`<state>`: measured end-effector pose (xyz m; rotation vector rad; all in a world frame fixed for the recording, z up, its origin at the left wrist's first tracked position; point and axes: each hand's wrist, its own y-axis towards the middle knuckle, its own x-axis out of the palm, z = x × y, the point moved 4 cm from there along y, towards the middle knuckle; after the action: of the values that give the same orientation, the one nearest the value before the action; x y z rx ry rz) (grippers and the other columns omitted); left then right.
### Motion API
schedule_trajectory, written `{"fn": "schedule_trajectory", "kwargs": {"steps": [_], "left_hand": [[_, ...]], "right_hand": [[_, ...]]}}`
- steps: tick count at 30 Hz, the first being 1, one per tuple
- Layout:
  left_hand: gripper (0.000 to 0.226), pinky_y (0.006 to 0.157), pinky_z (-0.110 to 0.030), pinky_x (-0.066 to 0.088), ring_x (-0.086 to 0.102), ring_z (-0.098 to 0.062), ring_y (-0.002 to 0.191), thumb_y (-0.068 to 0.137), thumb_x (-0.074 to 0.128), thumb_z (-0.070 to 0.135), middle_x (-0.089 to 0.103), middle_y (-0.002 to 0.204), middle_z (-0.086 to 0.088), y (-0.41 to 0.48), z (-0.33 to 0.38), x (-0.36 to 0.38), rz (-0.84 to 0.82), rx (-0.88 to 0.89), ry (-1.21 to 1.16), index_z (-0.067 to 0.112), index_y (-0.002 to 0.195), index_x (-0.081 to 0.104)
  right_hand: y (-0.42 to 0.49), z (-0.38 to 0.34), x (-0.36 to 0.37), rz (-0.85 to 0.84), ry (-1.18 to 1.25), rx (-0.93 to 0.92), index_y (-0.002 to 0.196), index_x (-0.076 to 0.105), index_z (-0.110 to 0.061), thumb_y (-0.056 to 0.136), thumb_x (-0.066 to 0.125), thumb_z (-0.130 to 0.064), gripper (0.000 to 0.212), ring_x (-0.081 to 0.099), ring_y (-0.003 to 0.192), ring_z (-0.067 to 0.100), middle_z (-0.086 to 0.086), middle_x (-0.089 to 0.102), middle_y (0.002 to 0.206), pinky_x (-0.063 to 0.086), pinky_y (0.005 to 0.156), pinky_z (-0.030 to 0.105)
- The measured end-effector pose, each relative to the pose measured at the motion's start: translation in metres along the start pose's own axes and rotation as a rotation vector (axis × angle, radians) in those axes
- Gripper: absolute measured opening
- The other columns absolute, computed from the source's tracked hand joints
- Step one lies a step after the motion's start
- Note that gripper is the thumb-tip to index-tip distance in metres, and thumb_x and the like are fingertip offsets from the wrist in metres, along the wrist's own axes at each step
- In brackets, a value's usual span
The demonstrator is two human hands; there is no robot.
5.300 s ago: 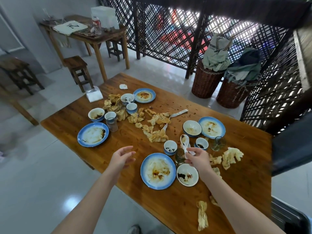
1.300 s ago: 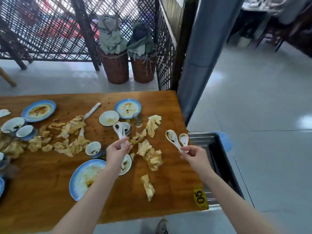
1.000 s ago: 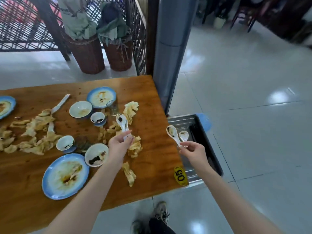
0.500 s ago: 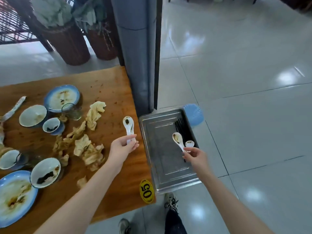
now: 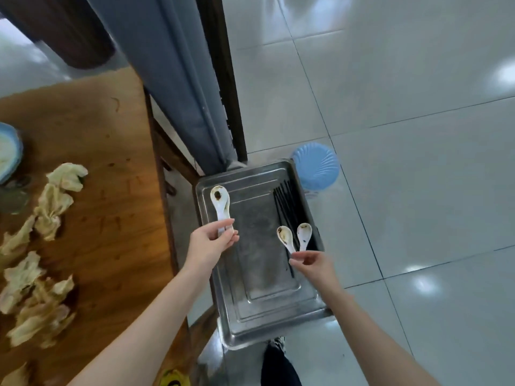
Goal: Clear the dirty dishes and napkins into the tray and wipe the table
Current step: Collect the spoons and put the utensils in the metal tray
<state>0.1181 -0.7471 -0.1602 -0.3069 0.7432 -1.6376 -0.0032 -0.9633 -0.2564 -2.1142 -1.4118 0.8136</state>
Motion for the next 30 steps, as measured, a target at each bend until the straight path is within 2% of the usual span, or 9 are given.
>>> {"fn": "schedule_trajectory", "kwargs": {"steps": [6, 11, 15, 19, 22, 30], "left_hand": [[0.022, 0.070, -0.013, 0.053, 0.072, -0.010, 0.084, 0.092, 0.061, 0.005, 0.073, 0.094, -0.005, 0.050, -0.009, 0.040, -0.041, 0.014, -0.054, 0.014, 0.110, 0.069], [0.020, 0.073, -0.015, 0.054, 0.072, -0.012, 0.086, 0.092, 0.061, 0.004, 0.072, 0.093, -0.006, 0.076, -0.030, 0.066, -0.071, -0.013, -0.104, 0.013, 0.108, 0.069], [0.020, 0.072, -0.015, 0.054, 0.071, -0.011, 0.081, 0.092, 0.060, 0.002, 0.072, 0.092, -0.008, 0.086, -0.050, 0.081, -0.082, -0.041, -0.106, 0.011, 0.108, 0.069], [0.020, 0.073, -0.017, 0.055, 0.070, -0.013, 0.083, 0.093, 0.059, 0.001, 0.071, 0.095, -0.011, 0.092, -0.067, 0.098, -0.116, -0.067, -0.062, 0.010, 0.108, 0.068], [0.018, 0.076, -0.018, 0.056, 0.070, -0.013, 0.083, 0.093, 0.059, 0.001, 0.071, 0.094, -0.010, 0.097, -0.071, 0.109, -0.142, -0.094, -0.036, 0.007, 0.107, 0.069], [0.014, 0.070, -0.015, 0.055, 0.068, -0.013, 0.079, 0.092, 0.059, -0.001, 0.070, 0.091, -0.011, 0.104, -0.072, 0.145, -0.231, -0.117, 0.009, 0.006, 0.099, 0.069]], "right_hand": [[0.044, 0.044, 0.003, 0.028, 0.005, 0.098, 0.090, 0.074, -0.013, 0.081, 0.072, -0.005, 0.012, 0.065, 0.071, 0.006, -0.002, 0.071, 0.078, 0.046, 0.066, 0.013], [0.063, 0.075, 0.004, 0.054, 0.038, 0.150, 0.092, 0.074, -0.010, 0.083, 0.067, 0.002, 0.016, 0.062, 0.069, 0.002, -0.003, 0.069, 0.078, 0.045, 0.058, 0.008], [0.063, 0.095, 0.006, 0.065, 0.104, 0.215, 0.092, 0.073, -0.016, 0.083, 0.069, -0.003, 0.016, 0.064, 0.080, 0.011, 0.000, 0.068, 0.085, 0.046, 0.067, 0.014], [0.055, 0.107, 0.000, 0.084, 0.134, 0.241, 0.092, 0.071, -0.022, 0.082, 0.072, -0.007, 0.018, 0.066, 0.075, 0.004, -0.006, 0.071, 0.080, 0.046, 0.062, 0.011], [0.047, 0.109, -0.013, 0.102, 0.116, 0.257, 0.089, 0.072, -0.022, 0.082, 0.071, -0.006, 0.018, 0.068, 0.081, 0.011, -0.002, 0.073, 0.083, 0.051, 0.072, 0.021], [0.038, 0.090, -0.057, 0.158, 0.219, 0.247, 0.087, 0.073, -0.017, 0.083, 0.069, -0.004, 0.015, 0.070, 0.075, 0.019, 0.006, 0.074, 0.080, 0.052, 0.073, 0.031]]}}
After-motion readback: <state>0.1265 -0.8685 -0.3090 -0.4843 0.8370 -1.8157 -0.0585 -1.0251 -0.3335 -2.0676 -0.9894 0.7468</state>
